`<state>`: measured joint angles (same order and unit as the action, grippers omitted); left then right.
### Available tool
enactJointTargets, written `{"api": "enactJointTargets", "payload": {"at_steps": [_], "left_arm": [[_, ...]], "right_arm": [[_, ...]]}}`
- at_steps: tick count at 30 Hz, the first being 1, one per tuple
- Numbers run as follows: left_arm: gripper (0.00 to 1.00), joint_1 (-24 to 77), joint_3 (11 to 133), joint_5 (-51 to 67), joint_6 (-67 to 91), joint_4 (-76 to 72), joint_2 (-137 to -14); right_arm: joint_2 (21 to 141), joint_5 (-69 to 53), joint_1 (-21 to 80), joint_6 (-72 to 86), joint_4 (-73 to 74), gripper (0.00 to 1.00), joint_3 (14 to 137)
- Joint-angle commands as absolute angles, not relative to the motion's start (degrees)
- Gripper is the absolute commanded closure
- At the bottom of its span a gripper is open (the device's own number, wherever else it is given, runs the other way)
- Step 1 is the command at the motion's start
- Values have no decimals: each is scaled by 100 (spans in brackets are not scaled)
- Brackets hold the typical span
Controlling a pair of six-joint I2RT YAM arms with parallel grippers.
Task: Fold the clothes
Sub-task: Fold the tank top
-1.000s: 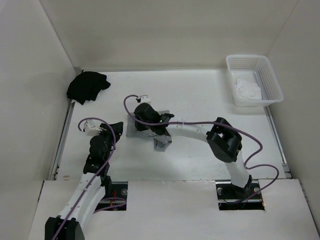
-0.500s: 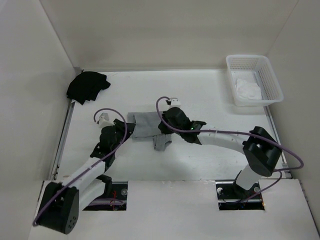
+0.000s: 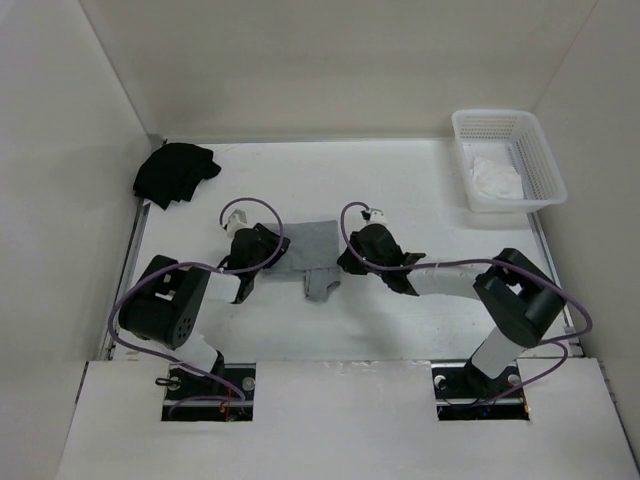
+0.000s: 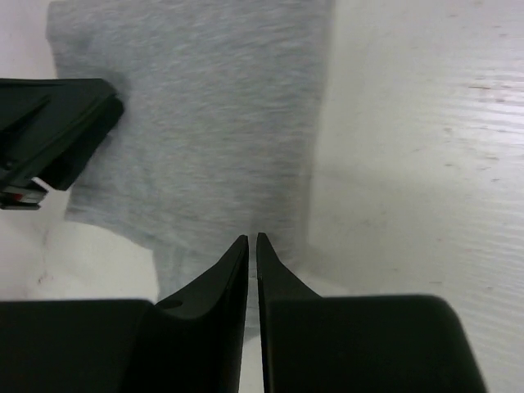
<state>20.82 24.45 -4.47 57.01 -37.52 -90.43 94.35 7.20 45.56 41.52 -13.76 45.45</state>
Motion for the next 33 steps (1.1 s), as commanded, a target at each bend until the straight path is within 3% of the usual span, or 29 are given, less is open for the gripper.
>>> {"api": "enactJointTargets", "payload": {"at_steps": [1, 4, 7, 12, 16, 25, 33], "left_arm": [[65, 1815, 2461, -545, 5792, -4280, -9158], [63, 1727, 2286, -449, 5880, -4359, -9054], [56, 1841, 2084, -387, 5854, -4526, -8545], [47, 2148, 1925, -492, 5643, -4238, -7210], [44, 2158, 2196, -755, 5029, -2948, -6242], [40, 1587, 2584, -2117, 3912, 138, -4923], [37, 1191, 2426, -1995, 4148, 861, -4474]], "right_arm": [[9519, 448, 4390, 4430, -2065, 88, 4290], [9449, 448, 4311, 4447, -2057, 87, 4096], [9212, 492, 4258, 4412, -2030, 83, 3938], [8527, 510, 4205, 4228, -1960, 63, 3832], [8157, 536, 4205, 3912, -1793, 54, 4007], [7972, 1054, 4205, 3683, -2460, 48, 3543], [7849, 1107, 4197, 3604, -2505, 43, 3393]]}}
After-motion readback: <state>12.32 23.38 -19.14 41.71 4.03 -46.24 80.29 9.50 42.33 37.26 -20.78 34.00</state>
